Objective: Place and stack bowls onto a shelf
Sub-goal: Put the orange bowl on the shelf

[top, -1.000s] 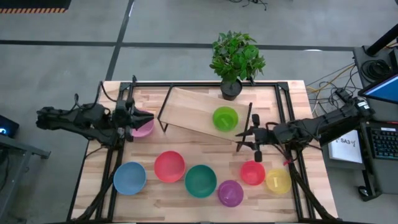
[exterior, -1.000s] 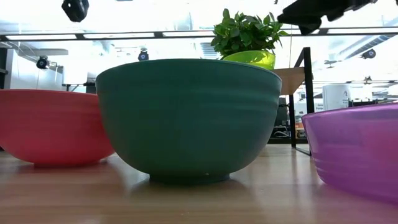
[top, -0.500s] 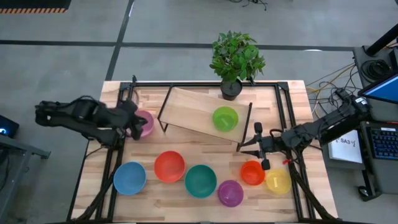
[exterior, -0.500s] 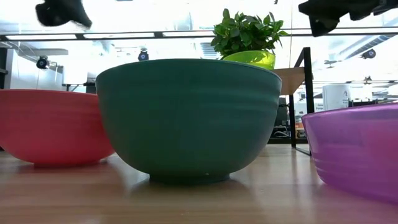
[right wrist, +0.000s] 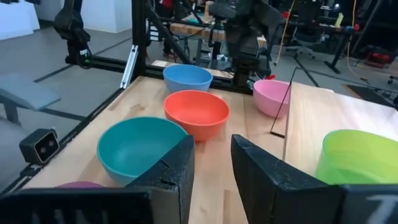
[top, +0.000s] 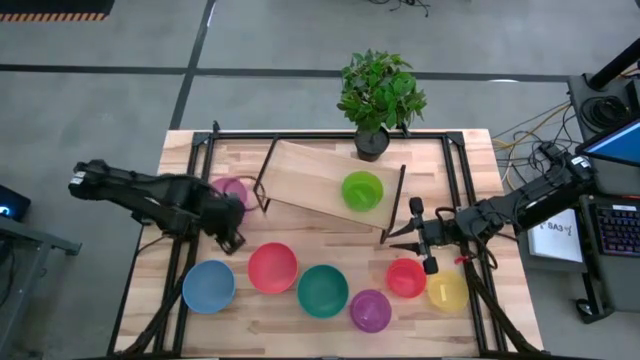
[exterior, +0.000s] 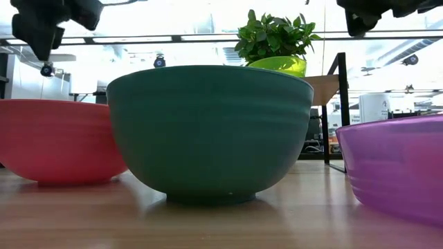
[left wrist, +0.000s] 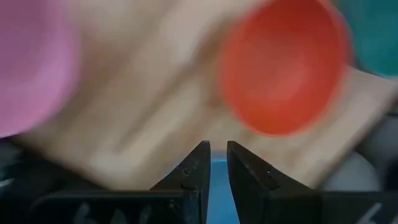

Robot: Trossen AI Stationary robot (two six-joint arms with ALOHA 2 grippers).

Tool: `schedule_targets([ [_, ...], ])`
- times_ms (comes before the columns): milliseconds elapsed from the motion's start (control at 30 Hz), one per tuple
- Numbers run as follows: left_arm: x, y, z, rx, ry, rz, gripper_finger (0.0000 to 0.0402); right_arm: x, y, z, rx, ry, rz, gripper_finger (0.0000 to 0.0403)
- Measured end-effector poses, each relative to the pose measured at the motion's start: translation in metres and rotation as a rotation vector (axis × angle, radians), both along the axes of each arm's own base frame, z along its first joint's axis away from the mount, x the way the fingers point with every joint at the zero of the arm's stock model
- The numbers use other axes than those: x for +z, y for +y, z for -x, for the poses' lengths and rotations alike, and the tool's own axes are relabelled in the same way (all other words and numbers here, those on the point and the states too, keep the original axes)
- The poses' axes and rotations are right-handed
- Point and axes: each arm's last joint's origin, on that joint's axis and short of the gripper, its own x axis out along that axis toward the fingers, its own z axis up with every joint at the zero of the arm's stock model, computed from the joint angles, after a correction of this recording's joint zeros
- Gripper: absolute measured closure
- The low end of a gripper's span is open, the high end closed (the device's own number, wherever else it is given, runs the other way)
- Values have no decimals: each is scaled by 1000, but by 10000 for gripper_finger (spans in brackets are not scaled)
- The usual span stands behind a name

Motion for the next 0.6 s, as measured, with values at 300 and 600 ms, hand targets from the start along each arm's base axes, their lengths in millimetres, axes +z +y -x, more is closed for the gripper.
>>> schedule_targets([
  [300,-18,-31,-28,-167,-11,26,326,0,0,0,3,-4,21,308],
  [600,-33,-94,-67,-353,-192,64,241,3,0,0,5,-37,55,305],
])
